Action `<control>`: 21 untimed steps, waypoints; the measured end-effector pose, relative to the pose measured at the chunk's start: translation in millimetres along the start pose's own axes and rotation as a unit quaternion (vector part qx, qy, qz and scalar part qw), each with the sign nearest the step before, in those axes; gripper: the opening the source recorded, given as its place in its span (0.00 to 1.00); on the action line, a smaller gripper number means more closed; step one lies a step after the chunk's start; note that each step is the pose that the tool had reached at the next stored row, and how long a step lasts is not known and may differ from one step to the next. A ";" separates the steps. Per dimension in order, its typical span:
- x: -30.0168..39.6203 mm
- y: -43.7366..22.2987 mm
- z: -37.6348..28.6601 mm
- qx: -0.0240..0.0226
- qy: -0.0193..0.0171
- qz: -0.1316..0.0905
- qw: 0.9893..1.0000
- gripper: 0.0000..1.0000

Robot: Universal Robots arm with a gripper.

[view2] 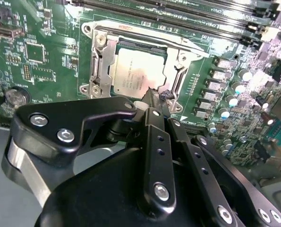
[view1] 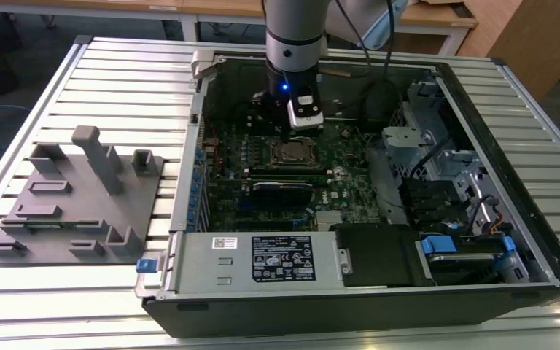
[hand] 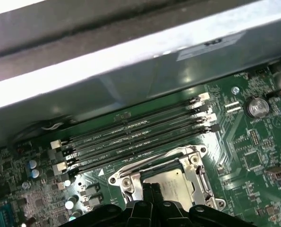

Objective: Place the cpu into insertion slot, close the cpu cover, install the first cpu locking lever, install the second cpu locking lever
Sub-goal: 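Install the first cpu locking lever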

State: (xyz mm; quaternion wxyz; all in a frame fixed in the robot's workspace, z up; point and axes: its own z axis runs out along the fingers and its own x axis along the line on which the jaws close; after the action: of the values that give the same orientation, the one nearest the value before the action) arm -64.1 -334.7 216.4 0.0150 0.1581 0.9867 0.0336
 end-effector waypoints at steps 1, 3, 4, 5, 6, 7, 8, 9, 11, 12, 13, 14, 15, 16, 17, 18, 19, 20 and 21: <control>0.0 0.0 0.0 0.000 0.000 -0.002 1.000 0.10; 0.0 0.0 0.0 0.000 0.000 -0.002 1.000 0.10; 0.0 0.0 0.1 0.000 0.000 -0.002 1.000 0.10; 0.0 0.0 0.1 0.000 0.000 -0.002 1.000 0.10; 0.0 0.0 0.1 0.000 0.000 -0.002 1.000 0.10; 0.0 0.0 0.1 0.000 0.000 -0.002 1.000 0.10; 0.0 0.0 0.1 0.000 0.000 -0.002 1.000 0.10; 0.0 0.0 0.1 0.000 0.000 -0.002 1.000 0.10; 0.0 0.0 0.0 0.000 0.000 -0.002 1.000 0.10; 0.0 0.0 -0.6 0.000 0.000 -0.002 1.000 0.10; -0.1 0.1 -1.5 0.000 0.000 -0.002 1.000 0.10; -0.1 0.2 -2.7 0.000 0.000 -0.002 1.000 0.10; -0.1 0.3 -3.7 0.000 0.000 -0.002 1.000 0.10; -0.1 0.4 -4.7 0.000 0.000 -0.002 1.000 0.10; -0.1 0.4 -5.4 0.000 0.000 -0.002 1.000 0.10; -0.1 0.4 -6.0 0.000 0.000 -0.002 1.000 0.10; -0.2 0.5 -6.4 0.000 0.000 -0.003 1.000 0.10; -0.2 0.5 -6.5 0.000 0.000 -0.003 1.000 0.10; -0.2 0.5 -6.4 0.000 0.000 -0.004 1.000 0.10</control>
State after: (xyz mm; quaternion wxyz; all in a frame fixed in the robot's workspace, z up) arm -64.0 -334.7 222.9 0.0150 0.1541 0.9874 0.0339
